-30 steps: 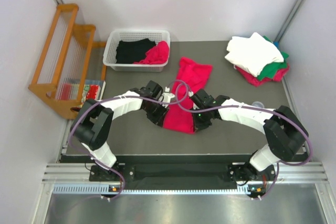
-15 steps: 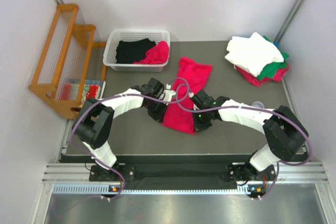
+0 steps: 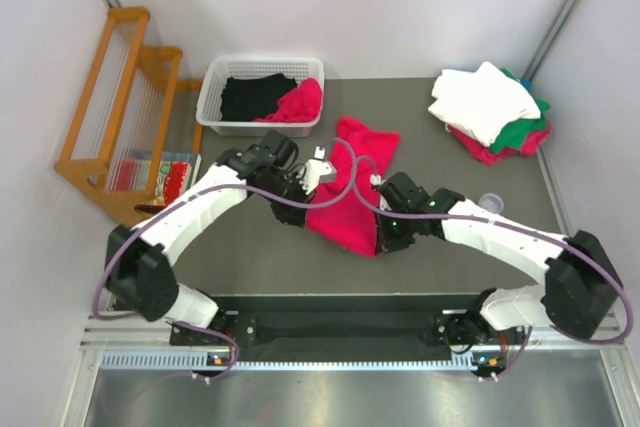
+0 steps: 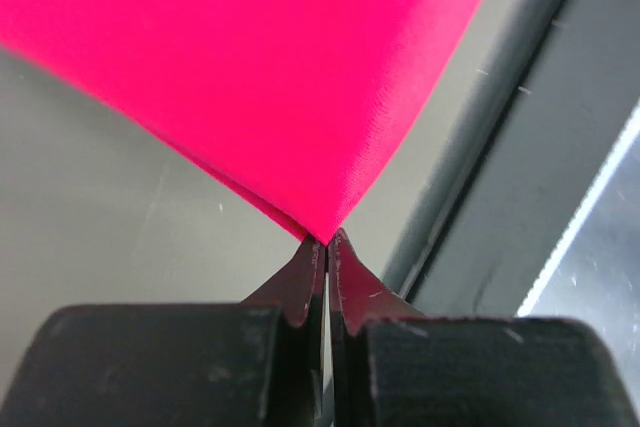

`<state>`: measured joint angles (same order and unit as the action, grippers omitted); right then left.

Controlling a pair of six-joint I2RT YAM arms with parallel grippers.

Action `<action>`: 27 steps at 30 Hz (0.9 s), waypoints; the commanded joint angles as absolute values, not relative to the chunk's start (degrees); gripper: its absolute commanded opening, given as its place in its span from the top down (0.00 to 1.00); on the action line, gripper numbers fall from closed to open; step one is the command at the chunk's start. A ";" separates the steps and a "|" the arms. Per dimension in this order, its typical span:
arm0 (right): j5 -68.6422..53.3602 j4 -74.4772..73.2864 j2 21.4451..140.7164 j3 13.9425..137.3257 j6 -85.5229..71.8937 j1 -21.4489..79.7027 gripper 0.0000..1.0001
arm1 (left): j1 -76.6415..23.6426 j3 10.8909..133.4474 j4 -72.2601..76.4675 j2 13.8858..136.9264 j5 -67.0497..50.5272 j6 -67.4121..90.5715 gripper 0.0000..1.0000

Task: Fold and stack the t-shirts
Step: Fold the tshirt

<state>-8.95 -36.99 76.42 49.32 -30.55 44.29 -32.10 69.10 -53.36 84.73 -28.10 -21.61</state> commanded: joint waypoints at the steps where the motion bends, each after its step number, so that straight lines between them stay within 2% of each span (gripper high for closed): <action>1: -10.89 -42.53 68.84 47.12 -32.86 45.96 1.00 | -32.34 72.33 -67.75 78.58 -30.41 -30.31 1.00; 5: -10.90 -45.08 64.26 45.97 -35.24 48.16 1.00 | -32.69 71.55 -72.23 74.98 -28.65 -31.72 0.99; 10: -10.20 -48.07 58.37 46.58 -39.19 51.06 1.00 | -34.36 70.84 -74.79 73.74 -28.13 -31.38 0.92; 15: -8.27 -50.27 56.42 49.91 -39.99 52.21 1.00 | -34.89 70.14 -73.31 73.92 -27.60 -29.80 0.91; 21: -3.96 -49.58 61.86 56.77 -35.52 51.07 1.00 | -34.89 71.01 -63.29 76.11 -25.14 -26.72 0.92; 27: -3.87 -45.19 71.09 62.66 -30.68 47.03 1.00 | -33.58 75.75 -51.87 83.66 -19.62 -21.98 0.99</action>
<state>-5.69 -47.55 66.85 58.00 -35.18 49.28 -34.54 71.59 -62.46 79.29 -24.27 -25.30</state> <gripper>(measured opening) 0.010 0.036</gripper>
